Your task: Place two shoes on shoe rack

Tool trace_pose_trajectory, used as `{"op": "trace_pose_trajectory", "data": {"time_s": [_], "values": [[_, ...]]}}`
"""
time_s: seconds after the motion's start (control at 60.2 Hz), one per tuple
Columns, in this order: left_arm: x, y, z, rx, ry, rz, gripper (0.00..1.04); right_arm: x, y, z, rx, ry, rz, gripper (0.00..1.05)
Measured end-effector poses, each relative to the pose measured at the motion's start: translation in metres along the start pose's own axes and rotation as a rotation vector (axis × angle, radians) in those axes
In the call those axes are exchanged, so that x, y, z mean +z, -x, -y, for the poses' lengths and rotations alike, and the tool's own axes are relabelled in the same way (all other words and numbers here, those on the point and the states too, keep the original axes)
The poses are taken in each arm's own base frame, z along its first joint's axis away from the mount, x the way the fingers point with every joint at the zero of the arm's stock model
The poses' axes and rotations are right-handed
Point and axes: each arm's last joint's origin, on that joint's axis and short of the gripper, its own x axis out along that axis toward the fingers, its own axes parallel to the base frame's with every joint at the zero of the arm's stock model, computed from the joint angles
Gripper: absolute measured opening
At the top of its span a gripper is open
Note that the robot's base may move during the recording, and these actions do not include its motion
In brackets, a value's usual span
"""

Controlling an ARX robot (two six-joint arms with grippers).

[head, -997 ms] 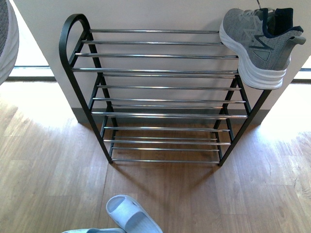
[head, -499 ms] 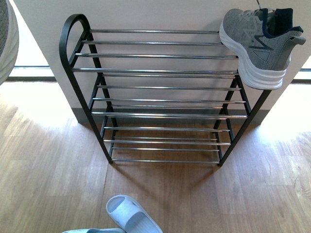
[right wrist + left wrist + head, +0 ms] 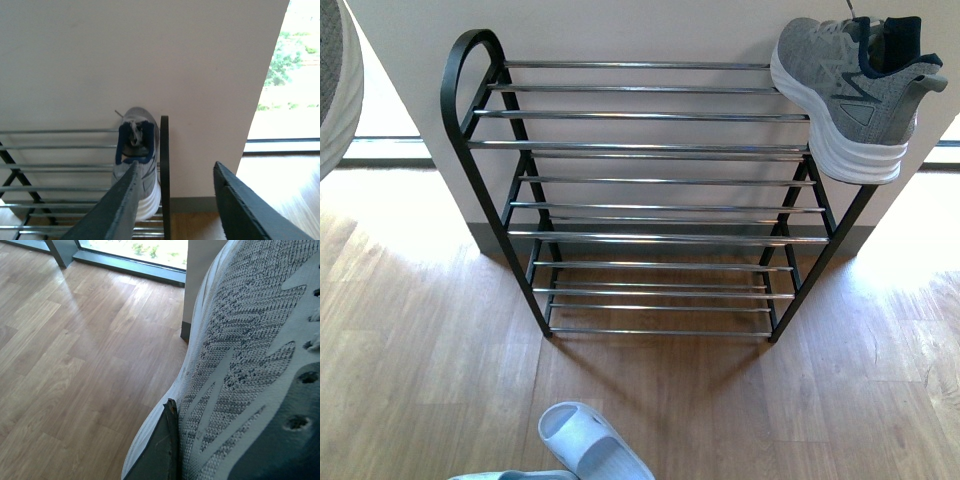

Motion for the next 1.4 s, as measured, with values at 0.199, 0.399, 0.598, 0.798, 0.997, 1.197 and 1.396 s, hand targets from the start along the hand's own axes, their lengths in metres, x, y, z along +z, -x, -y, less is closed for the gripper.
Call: {"op": "trace_pose_trajectory", "data": {"time_s": [0.199,0.399,0.598,0.798,0.997,1.197,1.396], "values": [[0.0,0.0,0.0,0.002,0.0,0.001,0.02,-0.012,0.02,0.0,0.002,0.02,0.006,0.09],[0.0,0.0,0.0,0.001,0.0,0.001,0.02,-0.02,0.035,0.0,0.001,0.027,0.003,0.02],[0.0,0.0,0.0,0.002,0.0,0.001,0.02,-0.028,0.05,0.001,0.002,0.027,0.002,0.02],[0.0,0.0,0.0,0.002,0.0,0.001,0.02,-0.031,0.059,0.001,0.001,0.027,0.005,0.02],[0.0,0.0,0.0,0.001,0.0,0.001,0.02,-0.037,0.066,0.001,0.002,0.027,0.019,0.02],[0.0,0.0,0.0,0.002,0.0,0.001,0.02,-0.034,0.073,0.001,0.002,0.027,0.03,0.02],[0.0,0.0,0.0,0.002,0.0,0.001,0.02,-0.033,0.08,0.001,0.002,0.027,0.033,0.02]]}}
